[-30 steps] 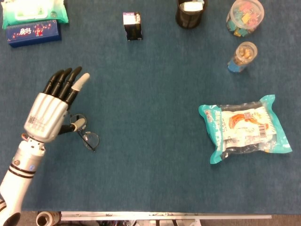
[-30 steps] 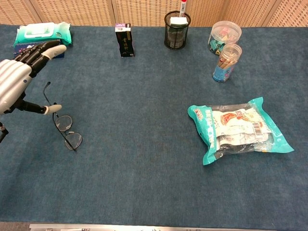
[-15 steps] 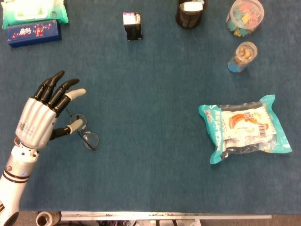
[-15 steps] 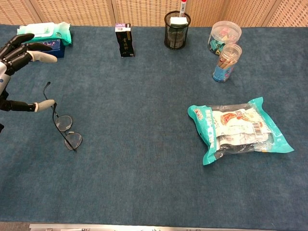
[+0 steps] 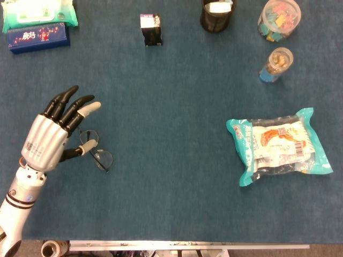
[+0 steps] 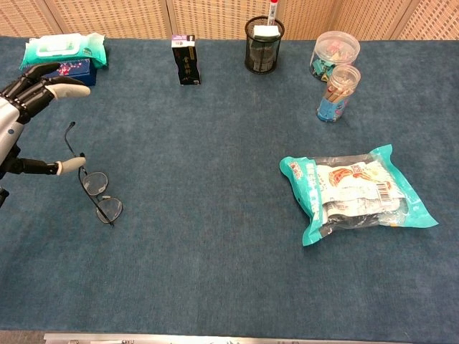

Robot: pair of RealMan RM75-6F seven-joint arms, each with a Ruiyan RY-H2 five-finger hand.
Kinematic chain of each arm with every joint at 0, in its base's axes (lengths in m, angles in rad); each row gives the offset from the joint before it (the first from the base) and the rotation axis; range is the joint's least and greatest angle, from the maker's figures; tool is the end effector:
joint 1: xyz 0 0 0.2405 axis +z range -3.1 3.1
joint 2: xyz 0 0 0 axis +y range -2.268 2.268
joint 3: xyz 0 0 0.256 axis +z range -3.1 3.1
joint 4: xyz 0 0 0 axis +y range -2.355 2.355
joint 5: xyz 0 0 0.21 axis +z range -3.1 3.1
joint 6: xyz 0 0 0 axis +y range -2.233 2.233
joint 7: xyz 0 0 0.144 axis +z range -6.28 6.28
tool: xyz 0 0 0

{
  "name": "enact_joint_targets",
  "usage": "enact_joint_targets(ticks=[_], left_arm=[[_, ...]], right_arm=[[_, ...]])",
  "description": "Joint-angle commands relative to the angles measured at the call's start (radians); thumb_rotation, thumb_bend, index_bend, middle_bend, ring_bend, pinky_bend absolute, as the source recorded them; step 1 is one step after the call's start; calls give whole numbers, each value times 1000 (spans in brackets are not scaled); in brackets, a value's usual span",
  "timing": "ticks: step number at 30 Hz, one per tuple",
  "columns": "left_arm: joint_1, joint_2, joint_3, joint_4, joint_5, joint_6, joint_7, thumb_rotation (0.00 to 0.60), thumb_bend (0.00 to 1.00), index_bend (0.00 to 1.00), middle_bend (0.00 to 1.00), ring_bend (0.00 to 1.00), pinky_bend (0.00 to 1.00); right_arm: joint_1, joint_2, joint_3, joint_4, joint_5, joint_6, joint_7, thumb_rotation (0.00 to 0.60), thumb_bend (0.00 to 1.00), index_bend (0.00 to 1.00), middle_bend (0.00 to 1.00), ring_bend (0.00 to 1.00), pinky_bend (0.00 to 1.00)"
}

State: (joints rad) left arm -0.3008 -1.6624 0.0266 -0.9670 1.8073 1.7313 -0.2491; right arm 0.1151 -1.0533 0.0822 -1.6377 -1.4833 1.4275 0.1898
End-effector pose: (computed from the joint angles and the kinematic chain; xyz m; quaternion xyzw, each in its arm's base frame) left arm -0.2634 0.2215 0.0342 -0.6586 -0.2568 -0.5789 0.4064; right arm -0.3074 -0.1971 0.1758 0.5678 -0.4331 0.4329 0.5500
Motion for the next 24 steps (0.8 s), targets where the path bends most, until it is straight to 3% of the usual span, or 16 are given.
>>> enact_joint_targets(ticks=[1, 24], left_arm=[[-2, -5, 5, 11, -2, -9, 1, 600, 0, 196, 210, 77, 179], [-17, -37, 20, 82, -36, -86, 25, 600, 0, 168, 179, 63, 178]], right_arm=[[0, 0, 0, 0, 0, 0, 0, 600, 214, 526, 425, 288, 287], [0, 3, 1, 0, 2, -1, 5, 600, 214, 526, 425, 288, 287]])
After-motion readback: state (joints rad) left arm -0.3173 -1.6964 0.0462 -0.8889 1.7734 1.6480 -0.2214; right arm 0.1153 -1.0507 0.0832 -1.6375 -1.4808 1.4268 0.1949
